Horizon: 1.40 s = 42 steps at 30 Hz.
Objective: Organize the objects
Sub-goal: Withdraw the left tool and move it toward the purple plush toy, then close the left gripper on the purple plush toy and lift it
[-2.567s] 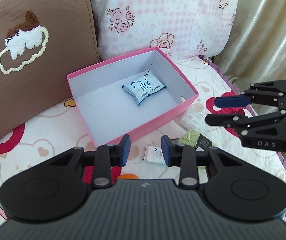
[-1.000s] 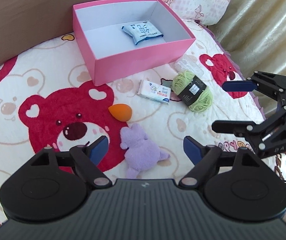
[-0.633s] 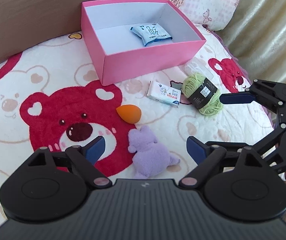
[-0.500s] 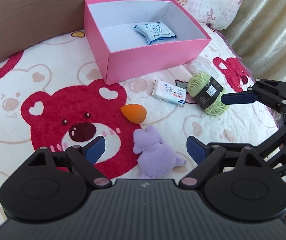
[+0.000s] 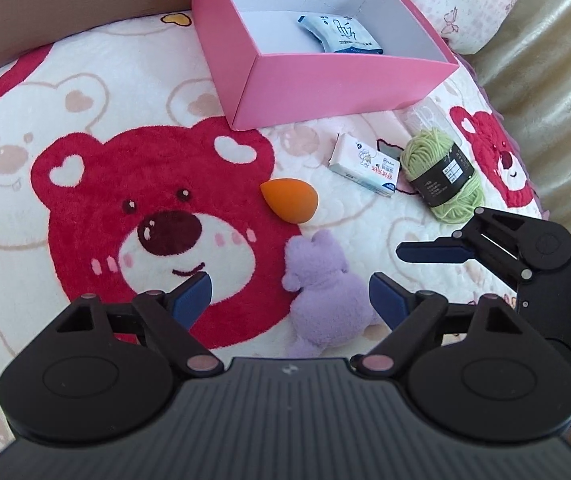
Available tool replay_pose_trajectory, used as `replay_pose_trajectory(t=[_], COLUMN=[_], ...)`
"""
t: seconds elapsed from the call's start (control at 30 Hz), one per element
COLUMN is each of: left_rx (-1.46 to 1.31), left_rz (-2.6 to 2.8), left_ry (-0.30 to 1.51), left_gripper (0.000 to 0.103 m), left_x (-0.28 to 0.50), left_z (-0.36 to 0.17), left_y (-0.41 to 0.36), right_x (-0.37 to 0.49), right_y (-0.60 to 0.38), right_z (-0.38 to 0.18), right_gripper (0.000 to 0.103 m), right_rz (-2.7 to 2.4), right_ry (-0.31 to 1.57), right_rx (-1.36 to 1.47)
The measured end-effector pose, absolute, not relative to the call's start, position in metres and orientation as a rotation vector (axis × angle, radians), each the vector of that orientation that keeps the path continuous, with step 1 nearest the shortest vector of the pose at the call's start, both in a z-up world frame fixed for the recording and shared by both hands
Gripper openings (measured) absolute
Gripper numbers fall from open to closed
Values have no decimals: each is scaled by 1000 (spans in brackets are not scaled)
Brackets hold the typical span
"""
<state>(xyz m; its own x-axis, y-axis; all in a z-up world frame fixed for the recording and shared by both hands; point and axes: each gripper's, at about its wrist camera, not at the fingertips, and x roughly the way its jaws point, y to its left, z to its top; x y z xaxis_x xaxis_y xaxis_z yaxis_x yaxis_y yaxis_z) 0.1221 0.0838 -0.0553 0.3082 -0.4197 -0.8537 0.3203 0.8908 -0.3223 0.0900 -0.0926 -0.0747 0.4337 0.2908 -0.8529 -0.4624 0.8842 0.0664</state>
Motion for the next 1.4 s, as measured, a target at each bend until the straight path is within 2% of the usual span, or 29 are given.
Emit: replay_pose_trajectory(t=[0.27, 0.57, 0.7, 0.87, 0.97, 1.03, 1.13, 1.4], left_rx=[-102, -174, -168, -222, -224, -236, -282, -279], left_rz=[-482, -505, -504, -531, -531, -541, -520, -512], left_ry=[1201, 1251, 1231, 1237, 1226, 1227, 1278, 1262], left_gripper=[84, 66, 53, 47, 45, 37, 37, 37], left_x=[121, 114, 113, 112, 110, 109, 113, 112], left_z=[-89, -119, -124, -131, -134, -136, -144, -146], left_y=[72, 61, 57, 59, 58, 57, 58, 59], right_x=[84, 81, 84, 86, 84, 85, 87, 86], right_y=[-83, -78, -85, -92, -91, -94, -100, -98], right_z=[-96, -118, -130, -141, -143, -145, -149, -153], right_gripper=[87, 87, 87, 87, 82, 77, 69, 66], right_rz=[426, 392, 369, 347, 343, 329, 306, 298], right_ry=[1030, 1045, 1118, 1159, 1142, 1144, 1155, 1151], right_rx=[-189, -180, -119, -42, -45, -32, -2, -31])
